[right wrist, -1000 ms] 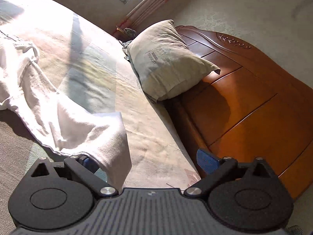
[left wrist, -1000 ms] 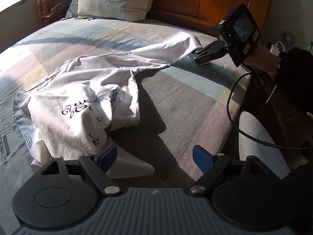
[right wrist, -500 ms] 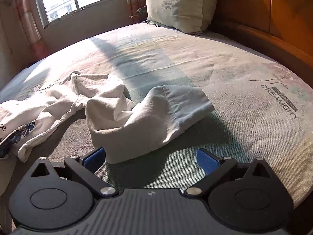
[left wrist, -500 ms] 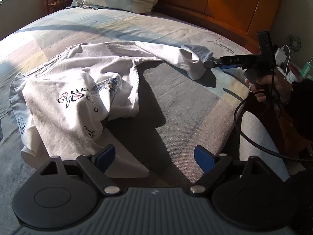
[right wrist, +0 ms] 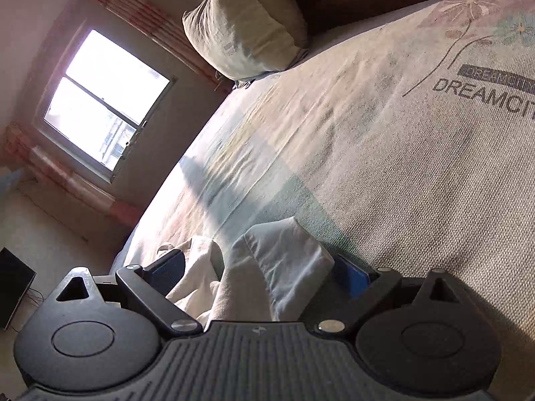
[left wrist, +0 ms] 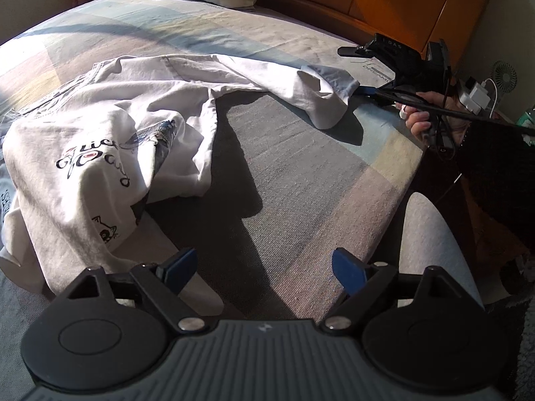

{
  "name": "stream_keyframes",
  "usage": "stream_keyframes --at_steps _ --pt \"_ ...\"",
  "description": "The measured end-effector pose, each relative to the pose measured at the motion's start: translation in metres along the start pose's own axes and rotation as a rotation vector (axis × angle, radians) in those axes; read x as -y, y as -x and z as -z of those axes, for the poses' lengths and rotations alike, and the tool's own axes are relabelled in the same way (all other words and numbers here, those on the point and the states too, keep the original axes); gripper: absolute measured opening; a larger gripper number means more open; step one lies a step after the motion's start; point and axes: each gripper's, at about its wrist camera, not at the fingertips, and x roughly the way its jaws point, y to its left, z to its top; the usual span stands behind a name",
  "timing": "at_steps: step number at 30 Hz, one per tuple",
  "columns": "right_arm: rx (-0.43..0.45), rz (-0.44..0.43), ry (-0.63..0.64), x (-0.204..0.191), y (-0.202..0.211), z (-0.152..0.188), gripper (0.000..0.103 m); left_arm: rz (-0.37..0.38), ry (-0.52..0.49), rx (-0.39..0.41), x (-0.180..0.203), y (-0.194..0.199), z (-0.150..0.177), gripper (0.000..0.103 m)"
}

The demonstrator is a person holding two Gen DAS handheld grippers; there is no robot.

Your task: Fold clothes

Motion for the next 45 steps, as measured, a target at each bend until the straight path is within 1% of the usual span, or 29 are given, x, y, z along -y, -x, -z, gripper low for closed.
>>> stream_keyframes --at_steps 2,4,7,11,12,13,15,16,17,18,19,20,21,24,25,26,29,31,35,39,43,45 --pt "-0.038 -0.044 -0.006 -0.002 -0.002 0.004 0.099 0.014 0.009 0.010 0.001 -0.001 0.000 0.088" --pt "-0.058 -0.054 0.040 -0.005 -0.005 0.009 0.099 0.032 0.025 0.021 0.000 -0.002 -0.001 0.088" --pt "-0.048 -0.061 0.037 -0.004 -0.016 0.000 0.098 0.036 0.040 0.021 0.001 -0.006 -0.004 0.088" --pt "-0.031 -0.050 0.001 -0.005 -0.029 -0.009 0.097 0.018 0.022 0.031 0.007 -0.005 -0.004 0.088" --pt "-0.043 -0.055 -0.001 -0.007 -0.030 -0.007 0.097 0.018 0.021 0.037 0.008 -0.004 -0.004 0.088" --pt "-0.073 -0.076 0.014 -0.009 -0.031 -0.004 0.097 0.024 0.027 0.040 0.008 -0.003 -0.003 0.088" --pt "-0.076 -0.062 0.081 -0.008 -0.030 0.003 0.093 0.038 0.042 0.041 0.007 -0.004 0.000 0.088" --pt "-0.075 -0.053 0.115 -0.007 -0.029 0.007 0.083 0.043 0.050 0.037 0.006 -0.005 0.001 0.088" --pt "-0.075 -0.044 0.149 -0.007 -0.028 0.010 0.067 0.042 0.056 0.032 0.005 -0.006 0.001 0.088" --pt "-0.069 -0.035 0.135 -0.001 -0.027 0.009 0.057 0.036 0.059 0.027 0.005 -0.007 0.002 0.088" --pt "-0.068 -0.019 0.078 0.012 -0.026 0.005 0.026 0.029 0.060 0.026 0.005 -0.007 0.002 0.088" --pt "-0.067 -0.002 0.017 0.025 -0.026 0.002 0.004 0.026 0.060 0.027 0.005 -0.007 0.003 0.088" --pt "-0.061 -0.032 -0.019 0.032 -0.024 0.000 0.004 0.023 0.060 0.029 0.006 -0.007 0.003 0.088" --pt "-0.077 0.051 0.078 0.012 -0.028 0.001 0.005 0.028 0.062 0.036 0.006 -0.004 0.004 0.088" --pt "-0.078 0.078 0.103 0.004 -0.028 -0.001 0.007 0.026 0.062 0.036 0.006 -0.004 0.004 0.088" --pt "-0.078 0.104 0.126 -0.004 -0.029 -0.002 0.008 0.022 0.061 0.036 0.007 -0.003 0.005 0.088" --pt "-0.026 0.161 0.201 -0.023 -0.023 -0.015 0.007 0.014 0.059 0.035 0.007 -0.003 0.005 0.088" --pt "0.019 0.205 0.239 -0.030 -0.016 -0.030 0.007 0.011 0.059 0.036 0.007 -0.003 0.005 0.088" --pt "0.098 0.327 0.337 -0.040 -0.002 -0.069 0.007 0.007 0.062 0.038 0.006 -0.003 0.004 0.088" --pt "0.186 0.411 0.378 -0.041 0.012 -0.101 0.007 0.002 0.064 0.031 0.005 -0.006 0.004 0.088" --pt "0.281 0.478 0.371 -0.030 0.028 -0.126 0.007 -0.006 0.068 0.026 0.004 -0.008 0.004 0.088" --pt "0.281 0.515 0.362 -0.024 0.027 -0.128 0.008 -0.006 0.069 0.027 0.003 -0.007 0.004 0.088"
